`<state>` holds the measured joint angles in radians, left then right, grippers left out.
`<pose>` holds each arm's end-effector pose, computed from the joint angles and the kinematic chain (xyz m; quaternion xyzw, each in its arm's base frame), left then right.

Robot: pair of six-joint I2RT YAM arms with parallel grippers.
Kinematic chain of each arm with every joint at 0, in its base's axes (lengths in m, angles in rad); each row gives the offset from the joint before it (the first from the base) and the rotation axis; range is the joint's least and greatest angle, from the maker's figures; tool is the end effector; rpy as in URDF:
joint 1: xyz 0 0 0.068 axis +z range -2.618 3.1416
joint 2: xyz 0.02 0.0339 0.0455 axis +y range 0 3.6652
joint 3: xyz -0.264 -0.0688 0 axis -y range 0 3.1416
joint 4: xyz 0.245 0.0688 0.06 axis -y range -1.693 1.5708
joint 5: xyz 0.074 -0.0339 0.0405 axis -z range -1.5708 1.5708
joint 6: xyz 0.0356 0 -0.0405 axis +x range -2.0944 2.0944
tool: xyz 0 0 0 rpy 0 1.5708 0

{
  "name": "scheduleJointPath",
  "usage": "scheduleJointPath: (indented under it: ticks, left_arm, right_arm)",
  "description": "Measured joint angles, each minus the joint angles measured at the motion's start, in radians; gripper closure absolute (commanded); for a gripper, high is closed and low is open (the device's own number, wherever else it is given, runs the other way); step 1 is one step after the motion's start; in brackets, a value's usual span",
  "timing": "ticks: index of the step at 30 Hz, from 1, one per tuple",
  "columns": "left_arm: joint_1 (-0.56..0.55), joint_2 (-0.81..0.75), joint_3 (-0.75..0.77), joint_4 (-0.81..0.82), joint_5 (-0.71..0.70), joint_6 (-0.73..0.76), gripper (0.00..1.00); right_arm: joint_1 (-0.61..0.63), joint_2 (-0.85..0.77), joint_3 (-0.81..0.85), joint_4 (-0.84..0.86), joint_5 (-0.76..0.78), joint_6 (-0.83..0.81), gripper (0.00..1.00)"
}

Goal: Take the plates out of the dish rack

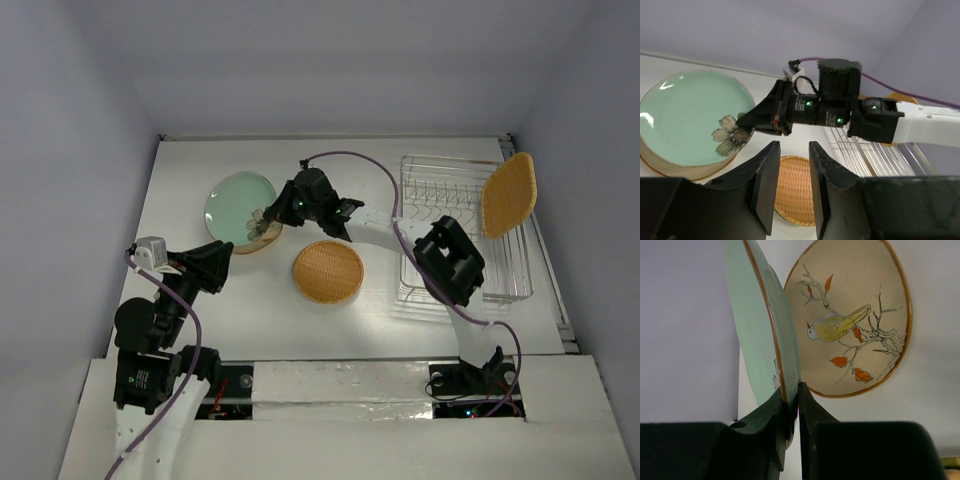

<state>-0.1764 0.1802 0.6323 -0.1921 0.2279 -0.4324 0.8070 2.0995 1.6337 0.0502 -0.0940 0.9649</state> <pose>0.0571 -0.0184 0.3498 0.0121 0.6121 -0.3022 0.7307 0.3428 0.3628 0.2408 0.0404 0.8363 0.4473 0.3145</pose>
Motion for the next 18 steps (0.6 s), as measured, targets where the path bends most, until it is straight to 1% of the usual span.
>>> scheduleJointPath:
  ticks: [5, 10, 14, 18]
  left_arm:
    - [0.000, 0.000, 0.000, 0.000, 0.000, 0.000, 0.73]
    - [0.000, 0.001, 0.000, 0.000, 0.000, 0.000, 0.73]
    - [0.000, 0.001, 0.000, 0.000, 0.001, 0.000, 0.73]
    - [0.000, 0.001, 0.000, 0.000, 0.001, 0.000, 0.73]
  right_arm:
    - [0.018, 0.041, -0.003, 0.032, -0.022, 0.053, 1.00]
    - [0.018, 0.042, -0.025, 0.085, -0.022, 0.088, 1.00]
    - [0.018, 0.048, -0.040, 0.111, -0.023, 0.109, 0.95]
    - [0.017, 0.073, -0.047, 0.130, -0.024, 0.127, 0.92]
